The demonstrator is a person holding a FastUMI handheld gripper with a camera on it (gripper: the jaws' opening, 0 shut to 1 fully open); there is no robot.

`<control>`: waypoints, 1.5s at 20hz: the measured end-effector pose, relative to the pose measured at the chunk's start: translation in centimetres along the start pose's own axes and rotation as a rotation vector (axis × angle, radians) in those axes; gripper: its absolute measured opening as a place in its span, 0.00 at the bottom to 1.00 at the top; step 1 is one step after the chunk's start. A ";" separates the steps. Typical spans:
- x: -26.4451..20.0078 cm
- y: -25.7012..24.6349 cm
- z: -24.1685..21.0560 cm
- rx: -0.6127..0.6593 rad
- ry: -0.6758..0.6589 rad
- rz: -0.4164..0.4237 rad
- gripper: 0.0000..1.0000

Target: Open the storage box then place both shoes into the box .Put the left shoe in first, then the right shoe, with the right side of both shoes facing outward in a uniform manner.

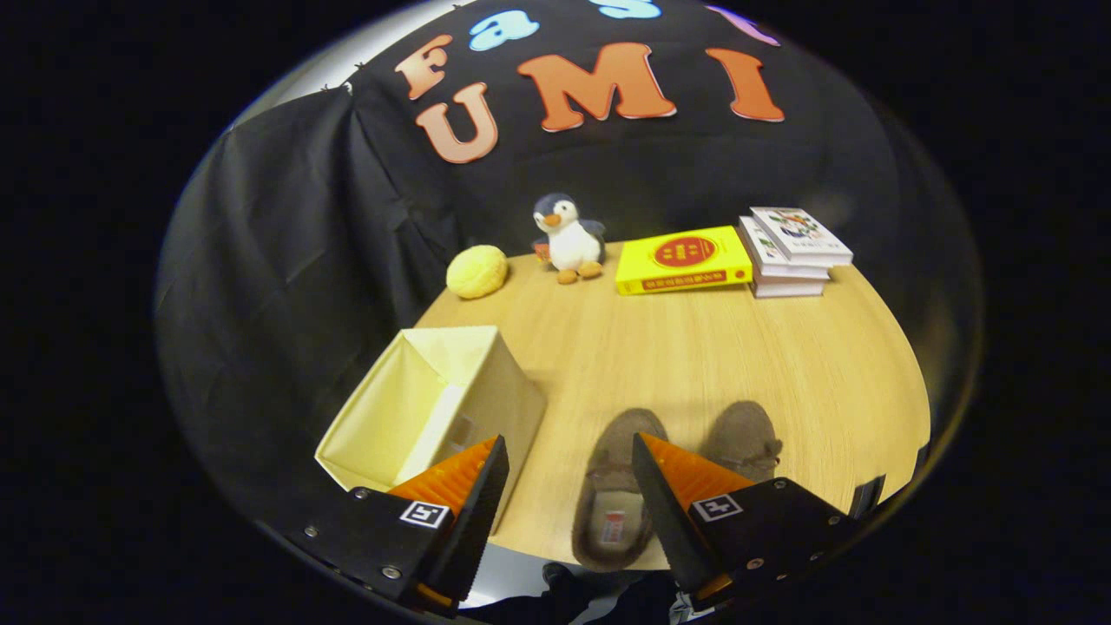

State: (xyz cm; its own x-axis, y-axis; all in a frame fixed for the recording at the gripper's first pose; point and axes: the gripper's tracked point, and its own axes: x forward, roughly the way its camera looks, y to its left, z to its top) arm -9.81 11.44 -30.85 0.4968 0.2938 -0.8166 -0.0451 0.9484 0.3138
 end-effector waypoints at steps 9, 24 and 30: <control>6.0 -4.9 -7.4 -0.114 0.131 -0.089 0.69; 11.6 -6.5 -7.7 -0.052 0.177 -0.205 0.04; 7.1 -0.3 -2.3 0.016 0.123 -0.118 0.03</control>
State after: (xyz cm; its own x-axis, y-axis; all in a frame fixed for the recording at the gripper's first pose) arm -8.29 13.47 -37.84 0.3879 0.1938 -0.9011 0.0220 0.9754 0.2193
